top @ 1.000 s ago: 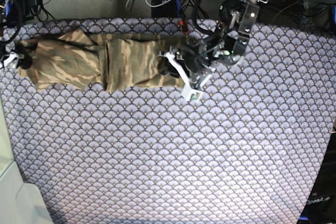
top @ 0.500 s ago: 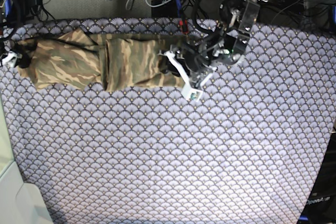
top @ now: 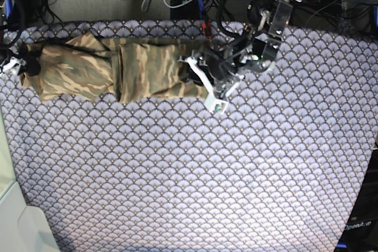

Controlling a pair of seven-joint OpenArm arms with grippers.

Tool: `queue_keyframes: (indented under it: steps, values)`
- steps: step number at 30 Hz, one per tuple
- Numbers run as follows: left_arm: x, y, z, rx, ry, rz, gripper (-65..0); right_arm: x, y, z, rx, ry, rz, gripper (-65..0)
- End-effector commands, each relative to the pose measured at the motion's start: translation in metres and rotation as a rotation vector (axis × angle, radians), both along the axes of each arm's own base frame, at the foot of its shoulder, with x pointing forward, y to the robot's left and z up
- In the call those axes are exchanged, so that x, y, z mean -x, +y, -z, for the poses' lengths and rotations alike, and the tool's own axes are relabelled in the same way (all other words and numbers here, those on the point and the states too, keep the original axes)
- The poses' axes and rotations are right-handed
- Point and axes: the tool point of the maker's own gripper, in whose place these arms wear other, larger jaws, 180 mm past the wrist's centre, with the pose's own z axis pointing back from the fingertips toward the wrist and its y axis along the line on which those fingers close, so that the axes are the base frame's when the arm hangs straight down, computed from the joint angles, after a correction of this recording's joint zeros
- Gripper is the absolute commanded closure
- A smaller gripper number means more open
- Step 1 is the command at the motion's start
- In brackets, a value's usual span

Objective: Fold the T-shirt properly
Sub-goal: 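Press the folded end down with the left gripper while the right holds, then grasp both ends of the folded bundle with both grippers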

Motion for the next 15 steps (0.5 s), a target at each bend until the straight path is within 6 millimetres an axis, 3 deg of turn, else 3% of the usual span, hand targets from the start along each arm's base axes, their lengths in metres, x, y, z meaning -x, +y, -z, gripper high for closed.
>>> queue_keyframes:
  steps: [1,12,15]
  values:
    - [-0.001,0.001,-0.002,-0.010,-0.002,0.003,-23.5,-0.010,-0.009,-0.016,0.014,-0.045,-0.001,-43.3]
    - [0.000,0.002,-0.001,-0.012,0.000,0.003,-23.5,-0.005,-0.001,-0.014,-0.011,-0.017,-0.024,-43.0]
    - [0.000,0.002,-0.001,-0.012,0.000,0.003,-23.5,-0.006,0.012,-0.006,-0.016,0.009,-0.073,-42.8]
